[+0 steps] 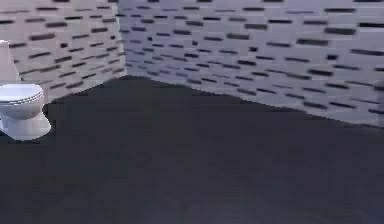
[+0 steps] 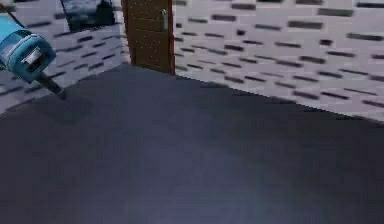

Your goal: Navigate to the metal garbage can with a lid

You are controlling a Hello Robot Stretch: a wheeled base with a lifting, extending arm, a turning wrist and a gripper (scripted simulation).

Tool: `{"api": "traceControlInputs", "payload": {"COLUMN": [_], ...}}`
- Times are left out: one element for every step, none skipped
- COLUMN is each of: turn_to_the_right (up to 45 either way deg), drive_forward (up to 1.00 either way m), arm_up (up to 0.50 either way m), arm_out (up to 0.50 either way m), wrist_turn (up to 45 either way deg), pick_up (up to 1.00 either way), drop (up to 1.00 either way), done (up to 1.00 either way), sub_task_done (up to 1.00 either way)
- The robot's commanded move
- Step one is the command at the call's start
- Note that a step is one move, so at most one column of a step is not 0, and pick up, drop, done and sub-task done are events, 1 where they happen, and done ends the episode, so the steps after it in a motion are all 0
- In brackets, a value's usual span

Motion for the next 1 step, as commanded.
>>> {"api": "traceControlInputs", "payload": {"turn_to_the_right": [45.0], "drive_forward": [0.00], "arm_up": [0.00], "arm_out": [0.00], "wrist_turn": [0.0], "pick_up": [0.00], "drop": [0.00], "done": [0.00], "sub_task_done": [0.00]}}
